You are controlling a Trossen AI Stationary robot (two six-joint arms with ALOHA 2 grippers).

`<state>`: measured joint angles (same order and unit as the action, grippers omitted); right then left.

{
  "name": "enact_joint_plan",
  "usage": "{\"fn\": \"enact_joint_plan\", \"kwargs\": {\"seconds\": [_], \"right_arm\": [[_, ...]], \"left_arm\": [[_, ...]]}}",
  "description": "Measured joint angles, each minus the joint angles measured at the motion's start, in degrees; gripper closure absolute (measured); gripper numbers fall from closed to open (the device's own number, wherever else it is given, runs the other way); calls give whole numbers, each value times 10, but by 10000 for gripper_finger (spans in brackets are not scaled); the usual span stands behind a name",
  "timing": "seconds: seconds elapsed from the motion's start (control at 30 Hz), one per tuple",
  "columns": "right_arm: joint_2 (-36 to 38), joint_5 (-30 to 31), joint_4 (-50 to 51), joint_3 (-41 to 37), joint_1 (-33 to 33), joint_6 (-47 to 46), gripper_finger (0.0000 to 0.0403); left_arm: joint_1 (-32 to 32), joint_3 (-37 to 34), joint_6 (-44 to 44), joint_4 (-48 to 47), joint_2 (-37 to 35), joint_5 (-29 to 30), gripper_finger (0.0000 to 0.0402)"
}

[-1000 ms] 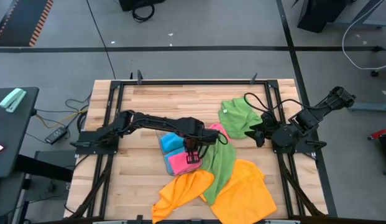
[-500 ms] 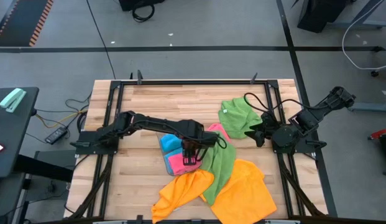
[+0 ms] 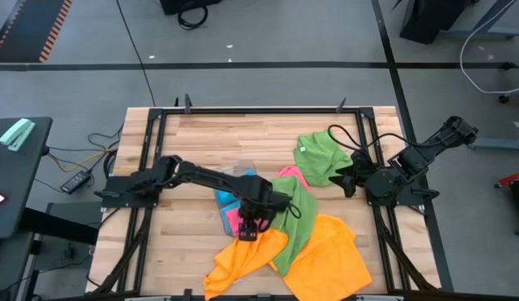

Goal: Fold microfiber towels
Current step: Put the top pink towel into the transparent bin, then fold the top green towel

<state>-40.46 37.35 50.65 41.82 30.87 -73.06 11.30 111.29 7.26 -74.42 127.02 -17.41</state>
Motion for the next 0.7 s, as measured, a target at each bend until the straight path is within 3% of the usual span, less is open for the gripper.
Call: {"fn": "enact_joint_plan", "kwargs": {"seconds": [0.2,0.7], "right_arm": [[0,5,0,0,0,5,141],[0,7,0,0,0,8,141]], "left_arm": [[13,-20,14,-48,0,0,214],[12,68,77,-75,0,0,241]]}}
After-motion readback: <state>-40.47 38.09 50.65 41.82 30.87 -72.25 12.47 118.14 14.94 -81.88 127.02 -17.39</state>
